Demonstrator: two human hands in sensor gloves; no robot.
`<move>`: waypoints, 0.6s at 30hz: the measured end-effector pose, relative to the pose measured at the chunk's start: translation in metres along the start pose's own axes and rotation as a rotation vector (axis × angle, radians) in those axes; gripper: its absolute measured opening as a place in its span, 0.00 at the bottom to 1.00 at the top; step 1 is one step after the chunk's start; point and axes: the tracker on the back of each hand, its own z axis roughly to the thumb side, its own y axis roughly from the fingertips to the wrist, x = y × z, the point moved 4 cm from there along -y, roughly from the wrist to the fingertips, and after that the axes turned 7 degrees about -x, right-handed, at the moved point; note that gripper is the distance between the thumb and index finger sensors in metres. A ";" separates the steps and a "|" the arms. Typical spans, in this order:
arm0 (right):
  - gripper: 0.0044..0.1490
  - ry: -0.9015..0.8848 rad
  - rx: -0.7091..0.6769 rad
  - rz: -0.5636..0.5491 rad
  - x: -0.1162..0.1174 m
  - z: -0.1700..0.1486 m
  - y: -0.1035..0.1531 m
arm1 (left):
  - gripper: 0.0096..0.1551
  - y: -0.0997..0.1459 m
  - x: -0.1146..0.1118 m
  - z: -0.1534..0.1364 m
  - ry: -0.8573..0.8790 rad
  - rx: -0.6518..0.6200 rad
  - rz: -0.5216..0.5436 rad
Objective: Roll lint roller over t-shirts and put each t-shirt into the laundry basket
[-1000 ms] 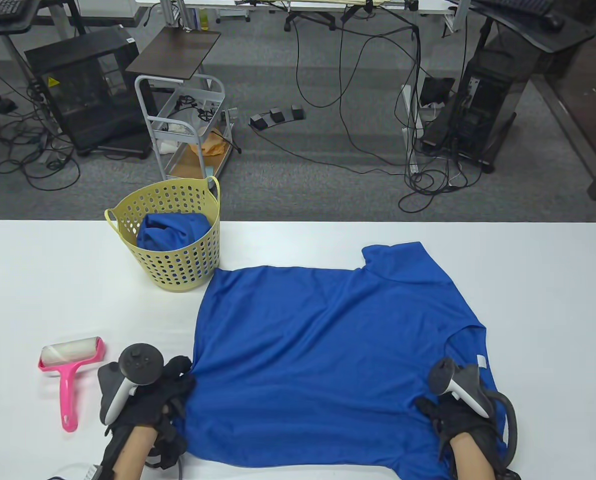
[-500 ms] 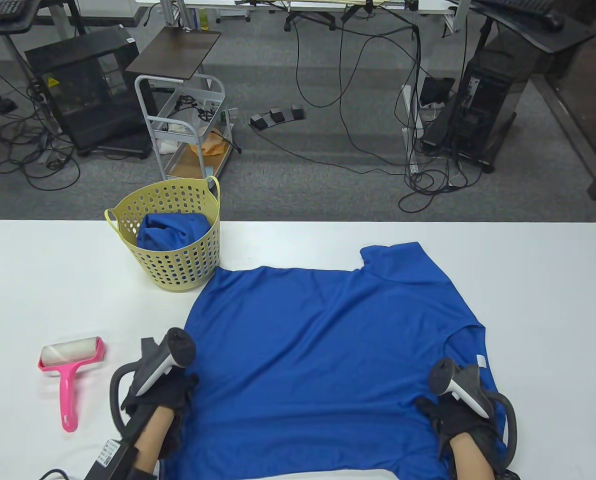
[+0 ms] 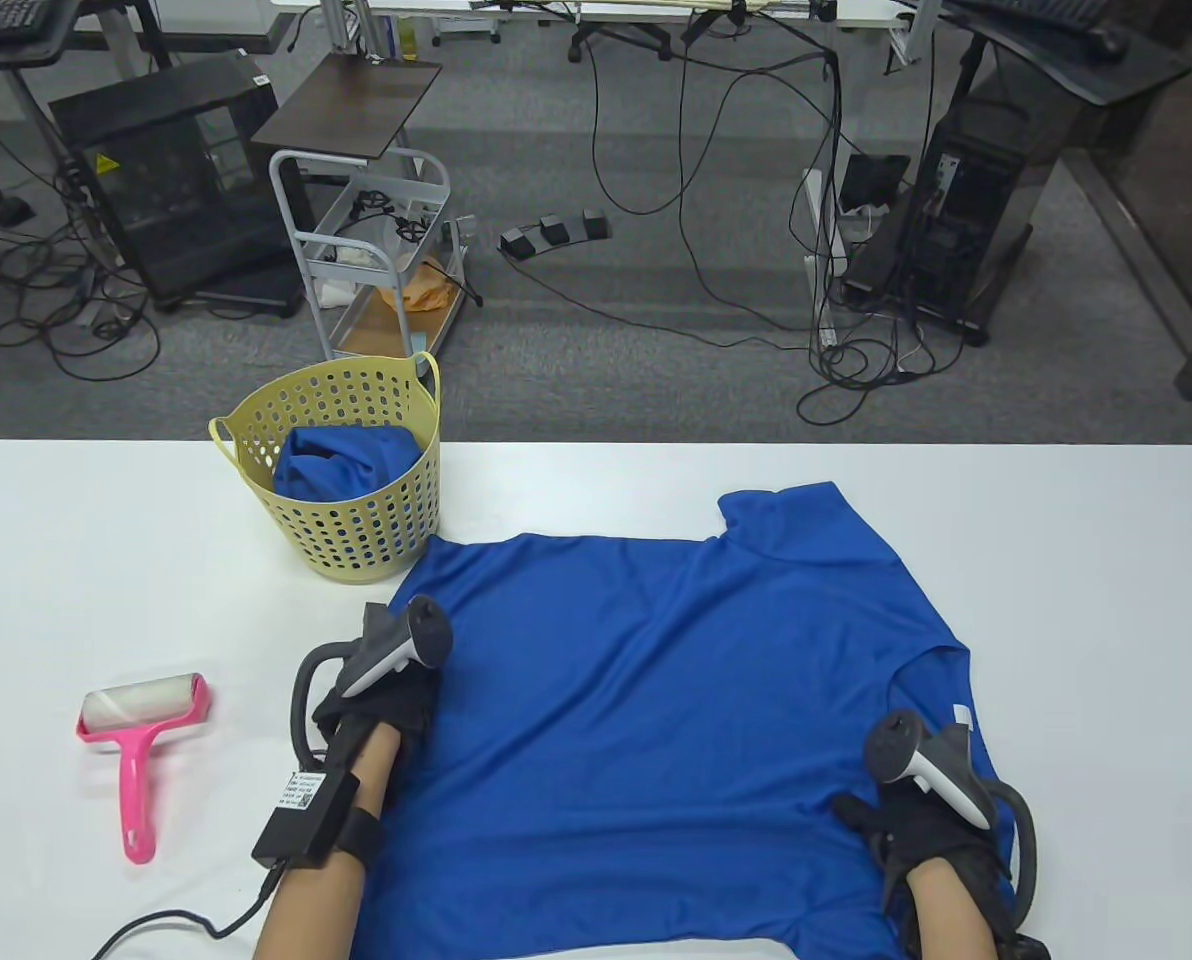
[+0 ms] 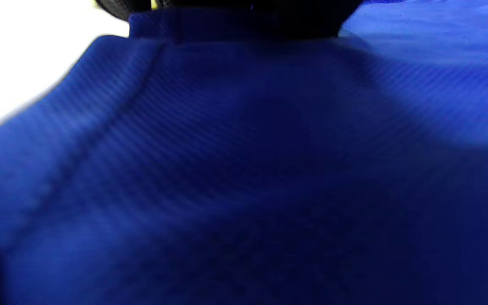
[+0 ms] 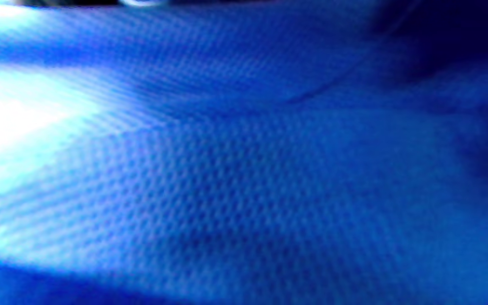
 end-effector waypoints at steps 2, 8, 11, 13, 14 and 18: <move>0.53 -0.004 0.002 0.003 0.000 0.000 0.000 | 0.36 0.009 -0.001 0.003 -0.040 0.018 -0.011; 0.53 0.000 0.016 0.005 0.001 0.000 0.001 | 0.39 0.021 -0.007 -0.020 -0.045 0.215 -0.041; 0.53 -0.004 0.020 0.008 0.001 0.000 0.001 | 0.41 0.020 -0.009 -0.031 0.026 0.223 -0.060; 0.53 -0.005 0.019 0.009 0.001 0.000 0.001 | 0.43 0.021 -0.011 -0.038 0.050 0.268 -0.088; 0.54 -0.007 0.019 0.010 0.001 0.000 0.001 | 0.44 0.021 -0.012 -0.042 0.069 0.272 -0.100; 0.54 -0.015 0.016 0.015 0.001 -0.001 0.001 | 0.42 0.025 -0.017 -0.051 0.169 0.248 -0.106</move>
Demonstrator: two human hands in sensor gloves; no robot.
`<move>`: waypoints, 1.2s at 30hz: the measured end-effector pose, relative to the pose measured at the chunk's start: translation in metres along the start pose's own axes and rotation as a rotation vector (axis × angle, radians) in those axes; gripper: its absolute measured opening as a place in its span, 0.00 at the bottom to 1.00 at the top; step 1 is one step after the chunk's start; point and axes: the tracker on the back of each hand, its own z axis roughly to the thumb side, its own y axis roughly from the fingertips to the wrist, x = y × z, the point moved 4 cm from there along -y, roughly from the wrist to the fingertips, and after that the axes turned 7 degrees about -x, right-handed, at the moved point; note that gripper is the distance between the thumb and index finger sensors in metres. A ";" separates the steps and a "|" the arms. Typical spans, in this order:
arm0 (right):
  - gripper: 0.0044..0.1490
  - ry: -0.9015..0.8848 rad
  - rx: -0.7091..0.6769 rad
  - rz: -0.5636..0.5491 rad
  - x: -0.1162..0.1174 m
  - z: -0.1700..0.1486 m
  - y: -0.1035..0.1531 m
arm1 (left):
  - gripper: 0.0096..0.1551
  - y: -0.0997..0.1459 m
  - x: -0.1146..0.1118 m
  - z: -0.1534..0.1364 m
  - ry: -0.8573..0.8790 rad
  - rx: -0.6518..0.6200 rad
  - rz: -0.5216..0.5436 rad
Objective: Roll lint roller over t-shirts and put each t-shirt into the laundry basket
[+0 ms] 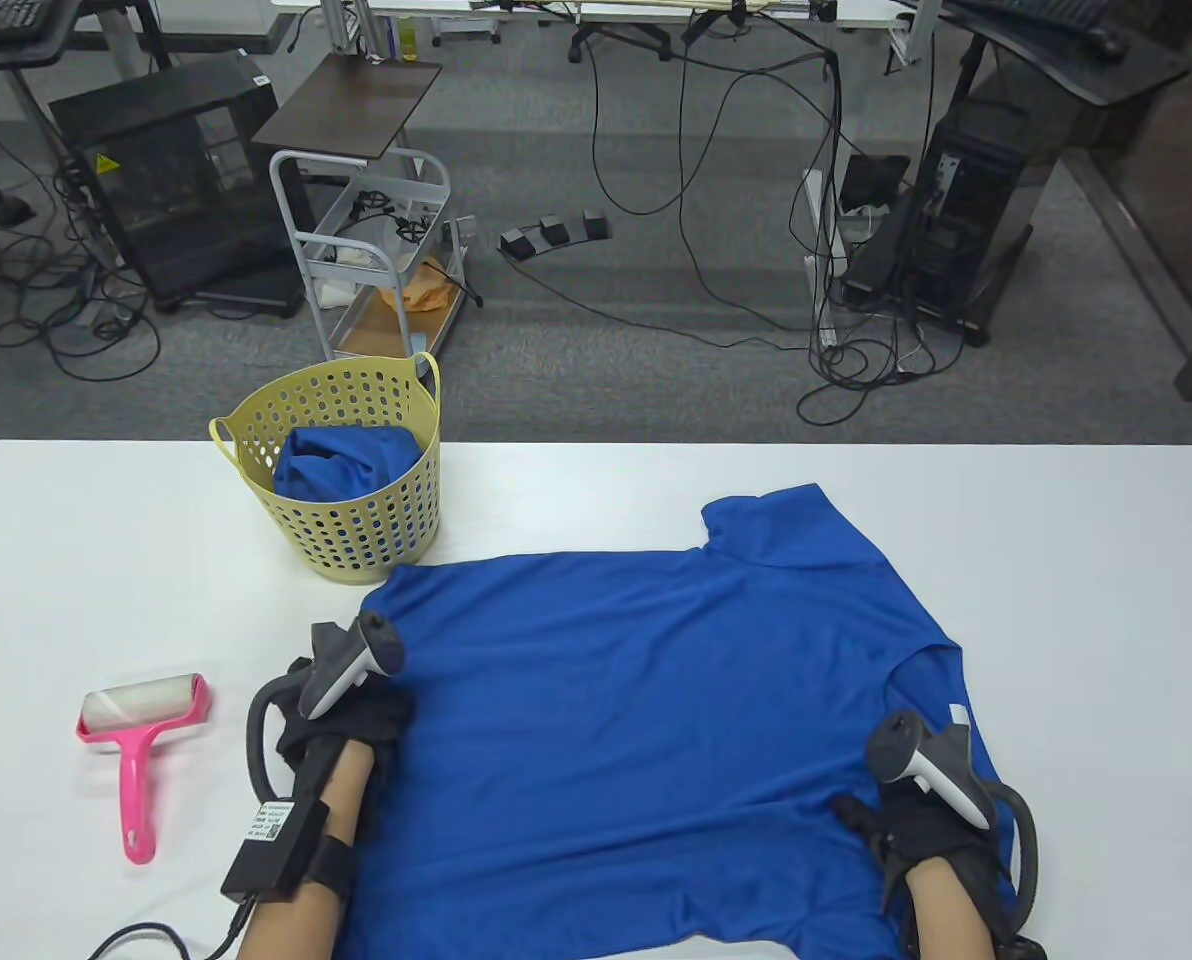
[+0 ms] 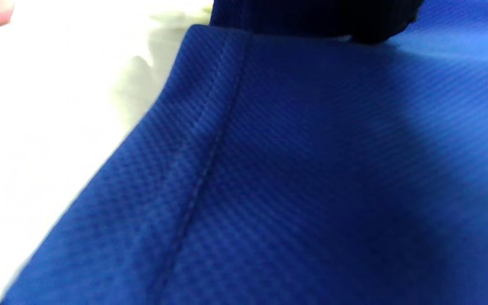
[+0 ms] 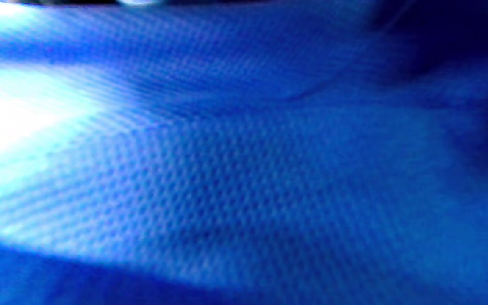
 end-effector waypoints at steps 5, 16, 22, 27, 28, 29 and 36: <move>0.54 -0.002 -0.002 -0.003 0.000 0.000 0.000 | 0.48 0.026 0.018 -0.020 0.018 0.003 0.144; 0.54 -0.006 -0.001 -0.008 0.000 -0.001 0.000 | 0.59 0.076 0.007 -0.150 0.088 0.465 0.214; 0.53 -0.010 -0.002 -0.011 0.001 -0.002 0.000 | 0.48 0.071 -0.010 -0.178 0.107 0.506 0.296; 0.53 -0.011 -0.002 -0.012 0.002 -0.002 0.001 | 0.47 0.077 0.002 -0.170 0.131 0.385 0.408; 0.53 -0.011 -0.002 -0.012 0.002 -0.002 0.001 | 0.46 0.079 0.005 -0.166 0.161 0.342 0.448; 0.53 -0.011 -0.003 -0.012 0.002 -0.002 0.001 | 0.45 0.083 0.009 -0.160 0.206 0.317 0.477; 0.53 -0.007 -0.002 -0.011 0.002 -0.002 0.001 | 0.44 0.131 0.045 -0.087 0.233 -0.061 0.624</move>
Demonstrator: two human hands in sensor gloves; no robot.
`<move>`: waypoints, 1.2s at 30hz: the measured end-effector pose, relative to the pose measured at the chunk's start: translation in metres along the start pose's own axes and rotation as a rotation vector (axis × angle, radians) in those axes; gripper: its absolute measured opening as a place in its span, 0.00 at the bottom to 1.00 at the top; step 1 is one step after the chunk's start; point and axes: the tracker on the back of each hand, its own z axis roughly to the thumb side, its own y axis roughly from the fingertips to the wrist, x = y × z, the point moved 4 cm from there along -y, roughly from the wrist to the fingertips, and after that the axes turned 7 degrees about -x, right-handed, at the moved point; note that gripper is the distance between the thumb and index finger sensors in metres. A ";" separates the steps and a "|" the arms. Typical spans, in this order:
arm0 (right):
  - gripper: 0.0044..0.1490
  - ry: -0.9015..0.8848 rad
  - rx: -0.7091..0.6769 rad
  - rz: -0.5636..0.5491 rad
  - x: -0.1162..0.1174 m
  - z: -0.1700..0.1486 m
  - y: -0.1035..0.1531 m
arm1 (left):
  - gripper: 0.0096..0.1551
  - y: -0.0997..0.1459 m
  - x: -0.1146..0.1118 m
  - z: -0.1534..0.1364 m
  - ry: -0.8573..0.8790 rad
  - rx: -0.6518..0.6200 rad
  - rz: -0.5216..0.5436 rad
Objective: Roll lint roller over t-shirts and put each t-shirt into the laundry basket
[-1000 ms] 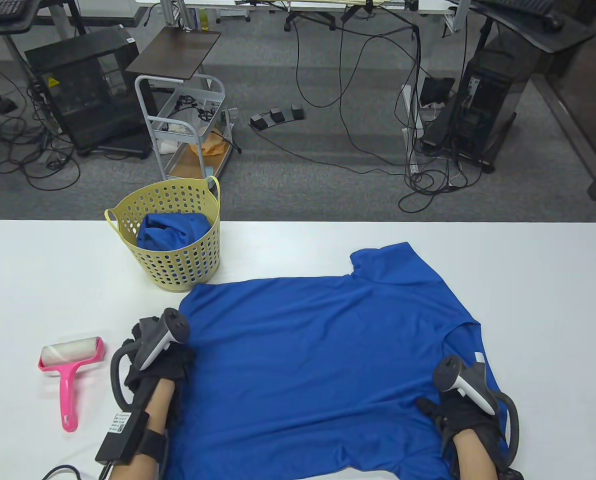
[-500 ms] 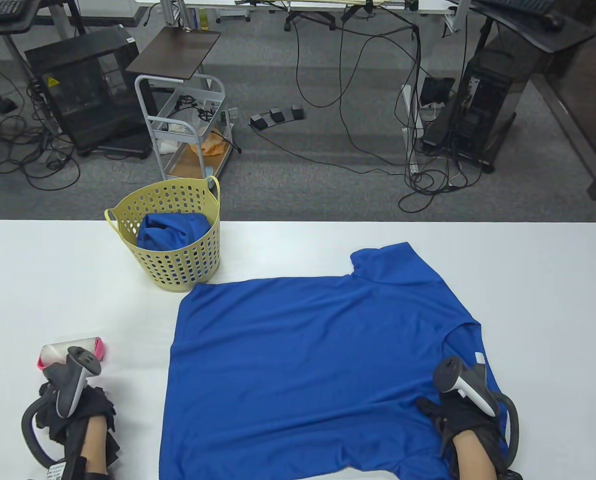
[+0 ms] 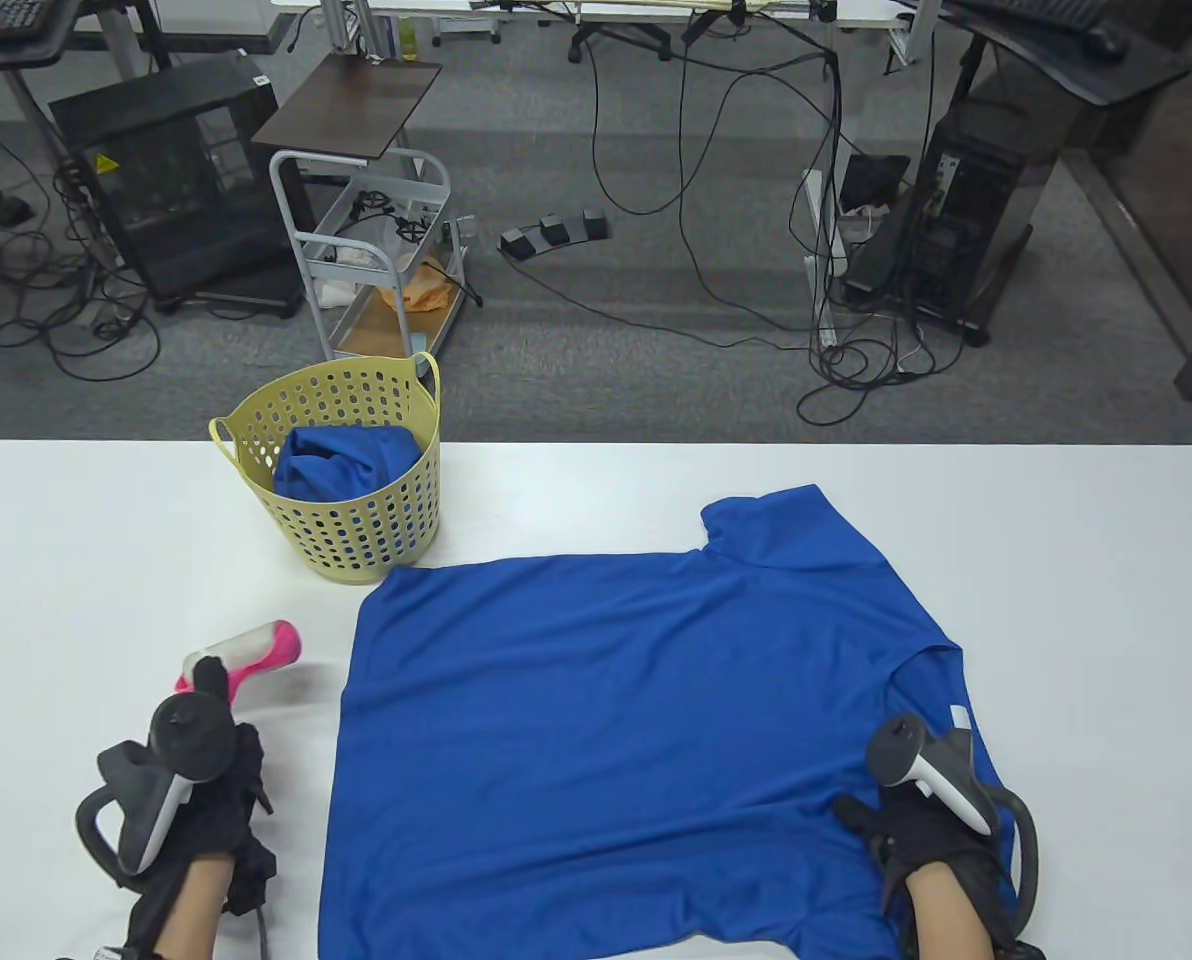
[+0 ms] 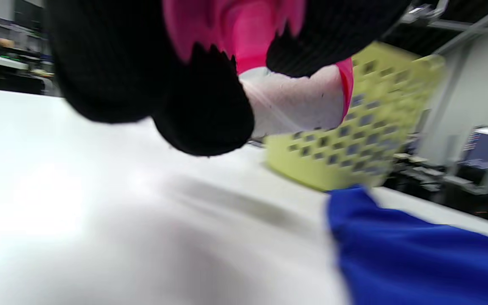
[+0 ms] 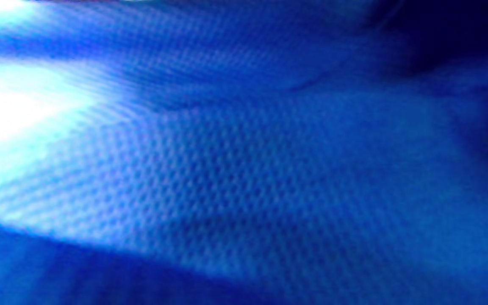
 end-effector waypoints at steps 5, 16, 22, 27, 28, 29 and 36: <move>0.53 -0.001 0.000 -0.005 0.000 0.000 0.000 | 0.33 0.031 0.014 0.070 -0.093 -0.138 0.045; 0.53 -0.020 0.000 -0.007 0.001 -0.002 -0.001 | 0.28 0.091 -0.042 0.140 -0.276 -0.206 -0.386; 0.52 -0.028 -0.010 -0.013 0.003 -0.003 0.000 | 0.29 0.039 -0.058 0.161 -0.322 -0.115 -0.384; 0.53 -0.030 -0.010 -0.006 0.003 -0.003 0.000 | 0.39 -0.034 -0.089 0.169 -0.293 -0.062 -0.488; 0.53 -0.031 -0.011 -0.005 0.003 -0.003 0.000 | 0.43 -0.042 -0.095 0.169 -0.304 -0.054 -0.525; 0.53 -0.031 -0.012 -0.006 0.003 -0.003 0.000 | 0.44 -0.053 -0.100 0.166 -0.312 -0.018 -0.535; 0.53 -0.036 -0.016 0.002 0.002 -0.004 -0.001 | 0.45 -0.081 -0.107 0.157 -0.193 -0.033 -0.519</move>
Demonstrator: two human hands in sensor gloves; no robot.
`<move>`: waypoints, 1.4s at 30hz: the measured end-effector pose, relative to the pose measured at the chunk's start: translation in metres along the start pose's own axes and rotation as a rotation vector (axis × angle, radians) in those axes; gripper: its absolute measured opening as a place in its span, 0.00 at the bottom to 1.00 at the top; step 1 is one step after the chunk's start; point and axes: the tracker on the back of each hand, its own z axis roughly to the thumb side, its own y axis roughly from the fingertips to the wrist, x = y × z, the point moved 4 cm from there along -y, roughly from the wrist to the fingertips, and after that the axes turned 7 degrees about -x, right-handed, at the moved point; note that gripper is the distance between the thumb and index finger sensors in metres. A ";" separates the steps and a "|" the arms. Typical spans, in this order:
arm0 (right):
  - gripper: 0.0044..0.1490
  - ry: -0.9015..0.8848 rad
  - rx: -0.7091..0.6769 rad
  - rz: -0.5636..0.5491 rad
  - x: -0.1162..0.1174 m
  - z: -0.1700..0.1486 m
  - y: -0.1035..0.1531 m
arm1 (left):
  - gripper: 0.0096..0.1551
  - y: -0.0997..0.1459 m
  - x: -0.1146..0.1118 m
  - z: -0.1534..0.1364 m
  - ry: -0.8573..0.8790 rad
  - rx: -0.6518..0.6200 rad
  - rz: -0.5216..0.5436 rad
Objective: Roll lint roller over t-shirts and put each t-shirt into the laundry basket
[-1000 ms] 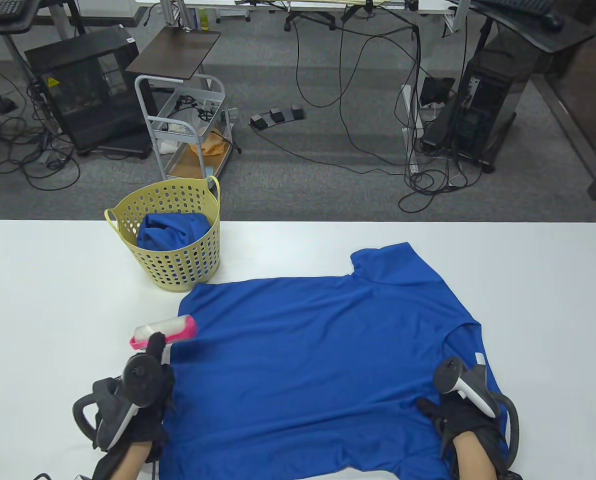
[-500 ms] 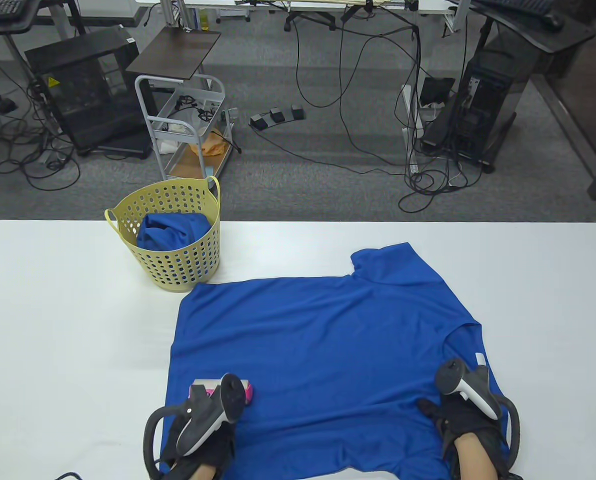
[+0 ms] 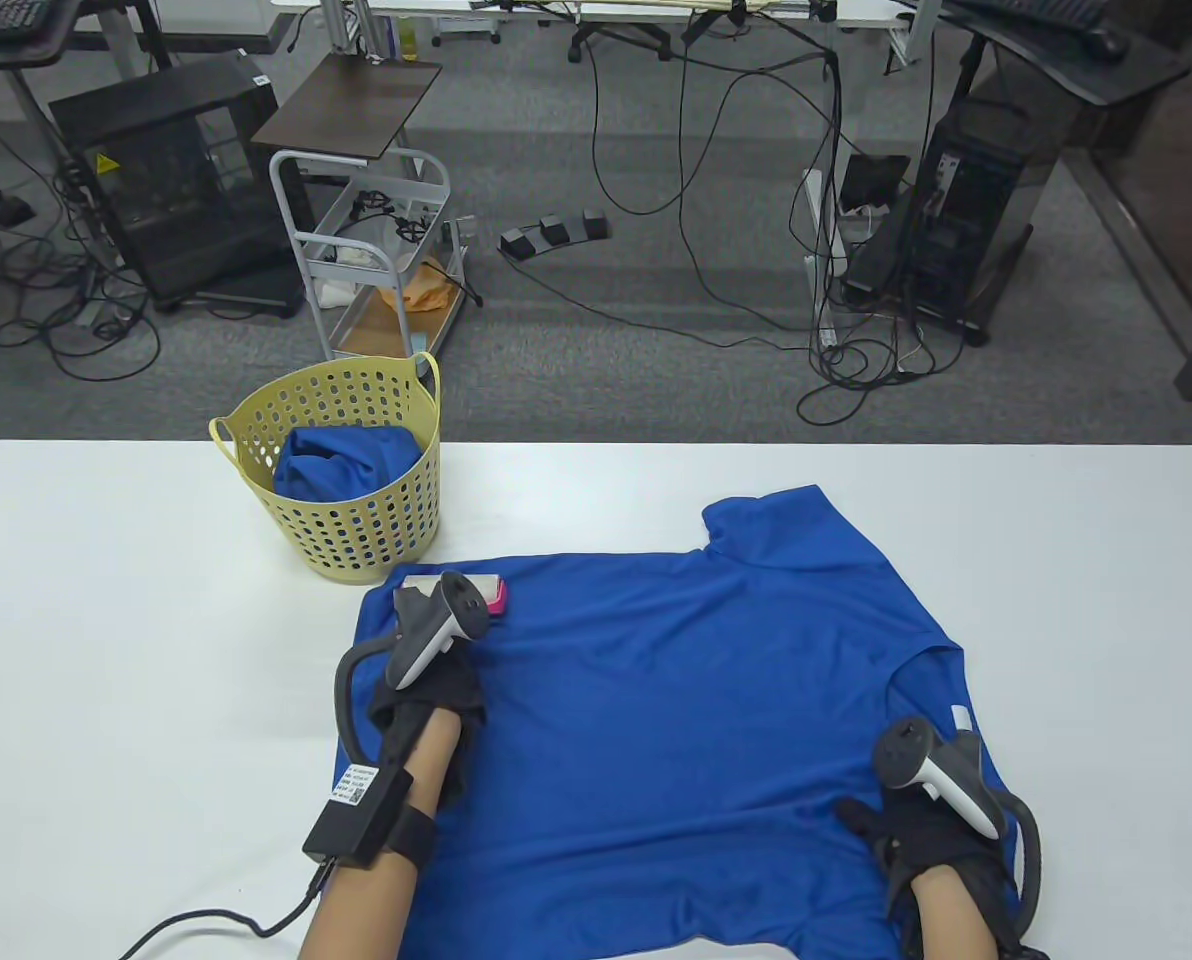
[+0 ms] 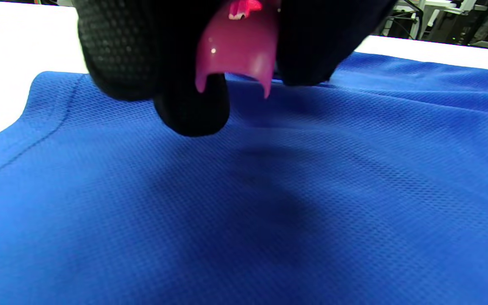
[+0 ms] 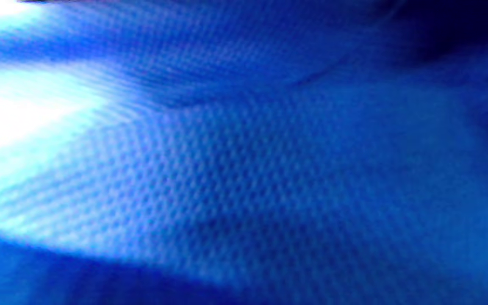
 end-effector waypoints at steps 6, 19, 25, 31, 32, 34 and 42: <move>0.53 0.003 -0.001 0.003 0.000 0.000 0.000 | 0.44 0.037 -0.003 -0.010 -0.011 -0.087 -0.004; 0.53 0.003 0.001 -0.001 0.000 0.000 0.000 | 0.38 0.153 -0.019 0.005 -0.040 -0.326 -0.016; 0.53 0.005 0.001 -0.004 0.000 0.000 0.000 | 0.37 0.156 -0.031 0.025 -0.091 -0.314 -0.025; 0.53 0.006 -0.001 -0.004 0.000 0.000 0.000 | 0.41 0.089 -0.029 0.035 -0.038 -0.201 -0.042; 0.52 0.006 -0.001 -0.004 0.000 0.000 0.000 | 0.41 0.079 -0.027 0.037 -0.047 -0.185 -0.038; 0.53 0.006 -0.002 -0.003 0.000 0.000 0.000 | 0.42 0.057 -0.022 0.044 -0.048 -0.162 -0.020; 0.53 0.002 -0.004 0.000 0.000 0.000 0.000 | 0.43 -0.004 -0.006 0.053 0.002 -0.085 -0.035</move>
